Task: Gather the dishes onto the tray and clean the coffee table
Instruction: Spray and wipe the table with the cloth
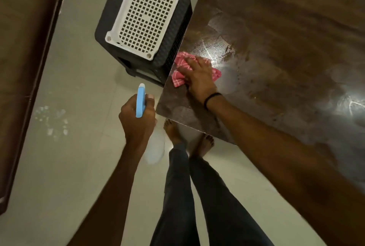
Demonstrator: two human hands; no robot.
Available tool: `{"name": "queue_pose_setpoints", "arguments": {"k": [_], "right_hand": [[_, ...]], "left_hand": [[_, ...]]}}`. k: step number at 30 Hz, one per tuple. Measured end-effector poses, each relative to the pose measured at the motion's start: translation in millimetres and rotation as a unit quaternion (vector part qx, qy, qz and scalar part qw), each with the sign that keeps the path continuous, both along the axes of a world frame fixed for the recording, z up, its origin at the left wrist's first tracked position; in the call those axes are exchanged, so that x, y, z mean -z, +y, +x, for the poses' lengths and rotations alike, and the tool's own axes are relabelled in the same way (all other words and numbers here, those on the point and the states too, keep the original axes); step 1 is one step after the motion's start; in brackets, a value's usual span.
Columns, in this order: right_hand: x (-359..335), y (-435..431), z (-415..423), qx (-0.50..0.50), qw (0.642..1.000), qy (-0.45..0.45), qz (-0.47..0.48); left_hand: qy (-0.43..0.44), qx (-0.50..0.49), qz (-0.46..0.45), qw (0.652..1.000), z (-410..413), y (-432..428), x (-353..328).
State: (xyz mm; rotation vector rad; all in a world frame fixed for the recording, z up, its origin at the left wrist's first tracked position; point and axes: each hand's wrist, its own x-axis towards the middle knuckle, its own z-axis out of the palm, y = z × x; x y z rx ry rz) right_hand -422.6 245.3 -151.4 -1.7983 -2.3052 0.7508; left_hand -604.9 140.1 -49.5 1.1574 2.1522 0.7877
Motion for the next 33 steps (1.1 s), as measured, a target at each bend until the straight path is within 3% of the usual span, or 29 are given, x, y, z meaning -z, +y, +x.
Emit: {"name": "queue_pose_setpoints", "arguments": {"k": [2, 5, 7, 9, 13, 16, 19, 24, 33], "right_hand": [[-7, -30, -31, 0.019, 0.999, 0.030, -0.022], [0, -93, -29, -0.217, 0.975, 0.034, -0.017], [4, -97, 1, -0.301, 0.954, 0.007, 0.001], [5, -81, 13, -0.248, 0.969, 0.002, 0.009], [-11, -71, -36, -0.035, 0.998, -0.004, -0.058], [-4, -105, -54, -0.112, 0.991, -0.001, -0.074], [-2, -108, -7, -0.213, 0.975, -0.035, -0.049], [-22, -131, 35, -0.091, 0.988, -0.007, -0.122], [-14, -204, 70, 0.070, 0.990, -0.005, -0.124]], "left_hand": [[-0.015, -0.004, -0.002, 1.000, 0, 2, 5], [-0.036, -0.010, -0.003, 0.999, 4, 8, 9], [-0.031, -0.004, -0.004, 0.999, 8, 12, 7], [-0.034, -0.007, -0.003, 0.999, 11, 15, 4], [-0.008, 0.000, -0.011, 1.000, 17, 17, 1], [-0.012, 0.006, -0.010, 1.000, 19, 11, -1], [-0.015, 0.034, -0.019, 0.999, 30, 7, -8], [-0.037, 0.119, -0.021, 0.992, 64, -8, -16], [-0.082, 0.176, -0.080, 0.978, 135, -13, -12]]}}
